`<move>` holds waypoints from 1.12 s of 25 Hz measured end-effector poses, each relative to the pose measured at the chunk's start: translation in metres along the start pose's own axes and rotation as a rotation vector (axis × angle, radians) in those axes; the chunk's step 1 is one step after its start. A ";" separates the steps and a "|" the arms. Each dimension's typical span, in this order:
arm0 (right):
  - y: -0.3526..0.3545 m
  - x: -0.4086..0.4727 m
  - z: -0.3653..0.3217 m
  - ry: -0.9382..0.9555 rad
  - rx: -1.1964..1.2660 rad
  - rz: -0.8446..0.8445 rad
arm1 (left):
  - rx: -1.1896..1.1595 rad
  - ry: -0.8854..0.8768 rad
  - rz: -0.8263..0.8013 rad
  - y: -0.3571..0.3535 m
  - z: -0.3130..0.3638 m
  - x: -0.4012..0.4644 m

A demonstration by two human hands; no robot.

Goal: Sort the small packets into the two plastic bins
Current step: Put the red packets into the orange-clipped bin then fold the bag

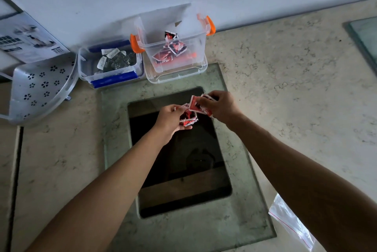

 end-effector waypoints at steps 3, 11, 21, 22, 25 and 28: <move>-0.020 0.004 -0.011 0.015 -0.070 0.015 | -0.219 0.029 -0.073 -0.003 0.017 0.000; -0.026 0.068 -0.110 0.220 -0.069 0.089 | -0.245 -0.263 -0.018 0.012 0.128 0.021; -0.012 0.181 -0.197 0.234 -0.136 -0.026 | 0.116 -0.382 0.132 0.020 0.255 0.112; -0.014 0.190 -0.192 0.202 -0.170 -0.046 | 0.228 -0.368 0.149 0.018 0.254 0.124; -0.020 0.217 -0.172 0.065 -0.321 -0.158 | 0.561 -0.322 0.132 0.013 0.242 0.152; -0.025 0.235 -0.160 -0.028 -0.495 -0.278 | 0.612 -0.155 0.066 0.011 0.226 0.168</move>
Point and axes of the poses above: each hand's wrist, its own x-axis towards the middle knuckle, its own y-axis out of the back of the hand, z = x × y, the point moved 1 cm from there along x, towards the middle knuckle, and after that the axes turned 2 degrees about -y, right-handed, at the moved point
